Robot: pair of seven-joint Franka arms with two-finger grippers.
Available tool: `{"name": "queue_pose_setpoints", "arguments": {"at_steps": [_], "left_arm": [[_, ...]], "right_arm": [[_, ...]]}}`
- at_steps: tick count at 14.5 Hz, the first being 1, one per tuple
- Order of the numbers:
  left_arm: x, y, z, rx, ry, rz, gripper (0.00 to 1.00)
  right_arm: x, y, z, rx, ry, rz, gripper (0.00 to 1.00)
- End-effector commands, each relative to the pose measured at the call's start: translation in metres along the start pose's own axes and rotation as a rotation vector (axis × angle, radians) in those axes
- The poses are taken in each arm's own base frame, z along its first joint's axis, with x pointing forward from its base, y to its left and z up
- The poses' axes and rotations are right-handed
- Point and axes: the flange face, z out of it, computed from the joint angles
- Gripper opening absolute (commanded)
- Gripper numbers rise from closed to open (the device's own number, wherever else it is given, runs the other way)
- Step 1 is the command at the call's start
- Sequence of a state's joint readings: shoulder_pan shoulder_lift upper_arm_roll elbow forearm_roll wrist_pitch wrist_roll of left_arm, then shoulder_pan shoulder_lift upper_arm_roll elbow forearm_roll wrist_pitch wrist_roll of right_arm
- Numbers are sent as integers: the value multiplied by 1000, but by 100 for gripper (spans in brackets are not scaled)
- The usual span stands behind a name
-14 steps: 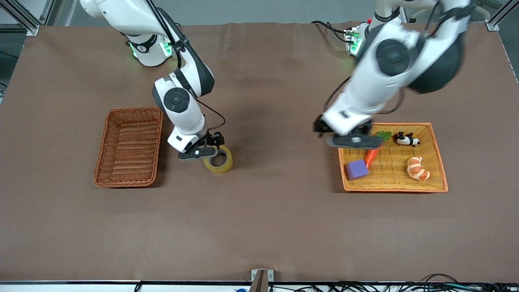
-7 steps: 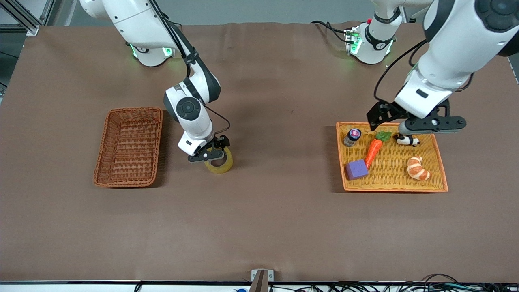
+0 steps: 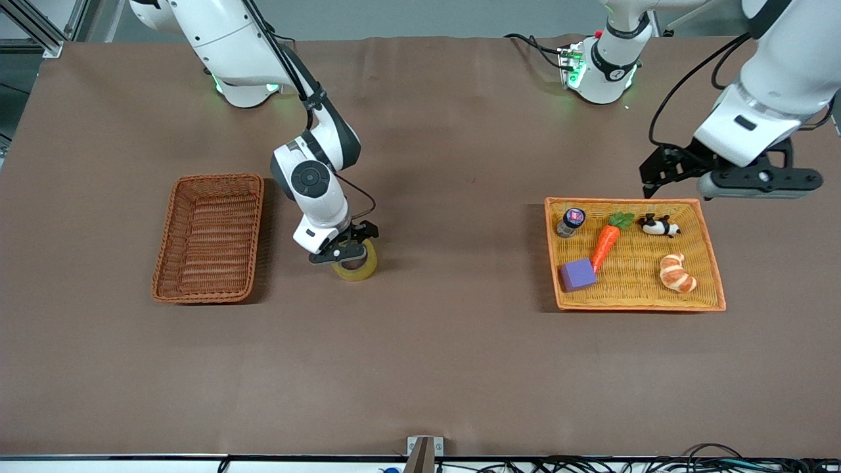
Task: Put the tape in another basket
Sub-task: 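Grasp the tape with the right gripper while the left gripper withdraws, then carry the tape roll with the right gripper over the empty basket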
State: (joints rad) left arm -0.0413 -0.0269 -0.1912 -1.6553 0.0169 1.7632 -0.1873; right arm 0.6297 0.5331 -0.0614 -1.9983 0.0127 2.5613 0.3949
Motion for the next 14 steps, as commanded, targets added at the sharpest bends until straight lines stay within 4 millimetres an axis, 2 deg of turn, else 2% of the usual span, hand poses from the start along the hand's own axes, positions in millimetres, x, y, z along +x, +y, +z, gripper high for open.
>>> {"name": "queue_pose_setpoints", "arguments": {"at_steps": [1, 3, 6, 12, 14], "left_arm": [[-18, -18, -21, 5, -15, -11, 100], [-27, -21, -21, 5, -77, 41, 100], [-22, -39, -15, -1, -93, 34, 100], [-9, -54, 0, -56, -109, 22, 100], [-8, -57, 6, -53, -121, 17, 100]], "right_arm": [[7, 11, 2, -13, 4, 28, 99], [27, 28, -10, -9, 20, 55, 99], [46, 41, -26, -19, -7, 82, 99], [49, 45, -26, -13, 4, 80, 99], [50, 46, -11, -17, -6, 85, 99]]}}
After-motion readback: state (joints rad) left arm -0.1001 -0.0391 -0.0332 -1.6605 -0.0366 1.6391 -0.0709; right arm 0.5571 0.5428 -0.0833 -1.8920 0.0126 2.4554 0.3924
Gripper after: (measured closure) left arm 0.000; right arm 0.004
